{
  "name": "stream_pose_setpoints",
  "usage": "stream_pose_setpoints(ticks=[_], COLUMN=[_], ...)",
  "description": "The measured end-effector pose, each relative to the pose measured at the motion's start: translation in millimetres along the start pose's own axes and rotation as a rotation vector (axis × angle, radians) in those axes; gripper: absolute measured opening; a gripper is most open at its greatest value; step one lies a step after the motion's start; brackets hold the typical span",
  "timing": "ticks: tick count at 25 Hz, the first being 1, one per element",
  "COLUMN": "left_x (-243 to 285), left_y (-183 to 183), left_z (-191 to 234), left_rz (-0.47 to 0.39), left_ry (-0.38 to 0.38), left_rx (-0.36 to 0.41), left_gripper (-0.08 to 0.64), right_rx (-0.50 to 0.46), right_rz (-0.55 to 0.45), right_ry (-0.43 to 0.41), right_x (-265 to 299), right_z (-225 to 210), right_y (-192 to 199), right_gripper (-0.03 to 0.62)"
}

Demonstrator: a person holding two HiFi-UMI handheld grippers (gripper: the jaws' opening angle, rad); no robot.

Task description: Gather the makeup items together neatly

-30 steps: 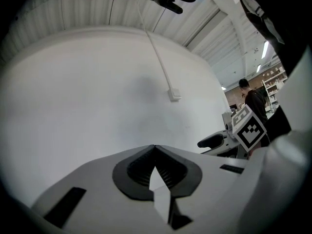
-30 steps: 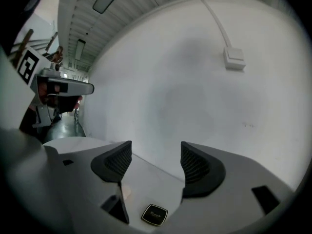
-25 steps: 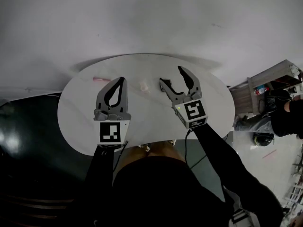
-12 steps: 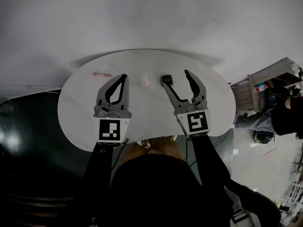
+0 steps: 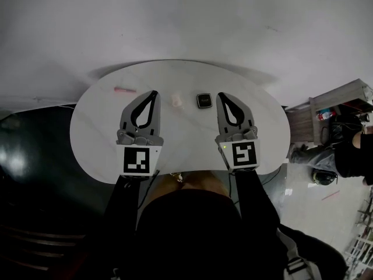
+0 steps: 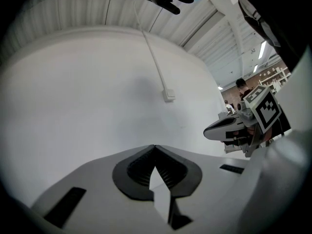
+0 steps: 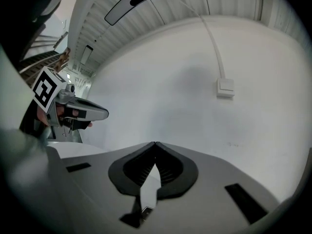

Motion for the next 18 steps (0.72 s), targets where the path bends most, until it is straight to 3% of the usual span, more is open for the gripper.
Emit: stream_pose_setpoints(ticks=[4,8,18], left_x=[6,8,-9], left_y=[-3,-4,-3], left_z=[-6,-13,-10], left_rz=[0.013,0.035,0.111], left_ry=[-0.051,-0.113,-0.32], left_rx=[0.009,0.031,0.035], left_gripper=[0.015,0.015,0.015], right_rx=[0.009,0.005,0.032], right_rz=[-0.014,-0.061,-0.083], right_ry=[-0.059,-0.171,-0.417], right_x=[9,21,61], right_z=[-16,-23,-12], right_y=[4,7,21], right_gripper=[0.028,0.028,0.028])
Point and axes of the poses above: the fingertips, and each gripper's own axes: x forward along the fingers, z to its left, y out of its underside, the point moved 9 cm from there along -x, backward along the fingers, and after that the axes turned 12 degrees about -y, right-handed, at the moved point
